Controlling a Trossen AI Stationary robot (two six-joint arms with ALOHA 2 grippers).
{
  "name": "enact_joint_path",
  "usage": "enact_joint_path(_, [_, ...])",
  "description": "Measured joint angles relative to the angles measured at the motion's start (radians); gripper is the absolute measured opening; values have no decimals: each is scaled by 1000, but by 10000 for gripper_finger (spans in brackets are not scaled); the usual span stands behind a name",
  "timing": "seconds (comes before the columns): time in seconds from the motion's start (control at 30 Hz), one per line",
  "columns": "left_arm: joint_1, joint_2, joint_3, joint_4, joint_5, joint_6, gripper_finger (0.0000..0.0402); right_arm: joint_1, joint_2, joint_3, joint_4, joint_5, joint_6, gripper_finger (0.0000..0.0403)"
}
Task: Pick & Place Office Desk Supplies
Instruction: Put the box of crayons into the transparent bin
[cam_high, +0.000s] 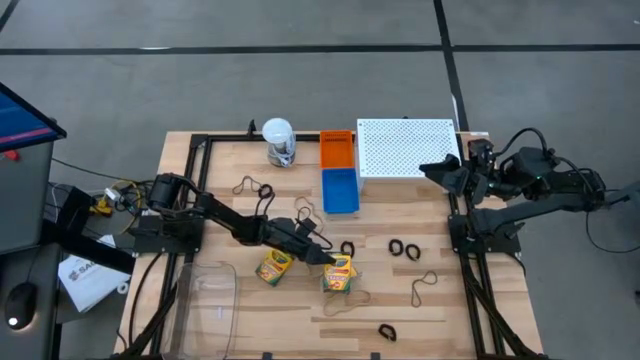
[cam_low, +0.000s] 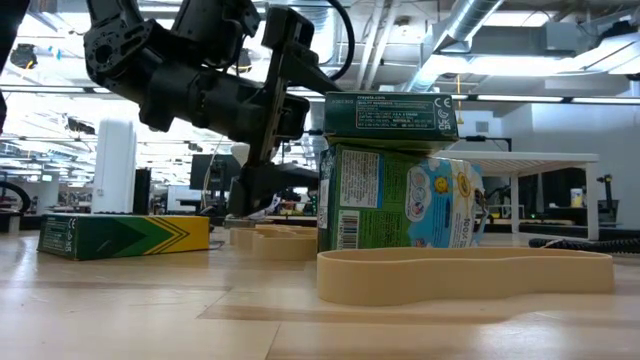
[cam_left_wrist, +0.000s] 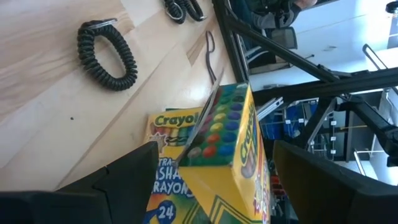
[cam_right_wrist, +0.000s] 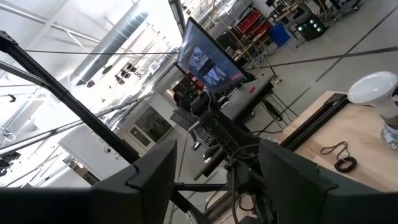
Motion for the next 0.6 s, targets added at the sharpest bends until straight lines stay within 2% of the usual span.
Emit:
enact_joint_path(0.43, [0, 48, 36, 13, 45, 4, 308, 0, 0, 0, -11, 0, 1, 224])
enact_joint_path(0.6, [6, 60, 41, 36, 76, -2, 278, 0, 0, 0, -11, 0, 8, 224])
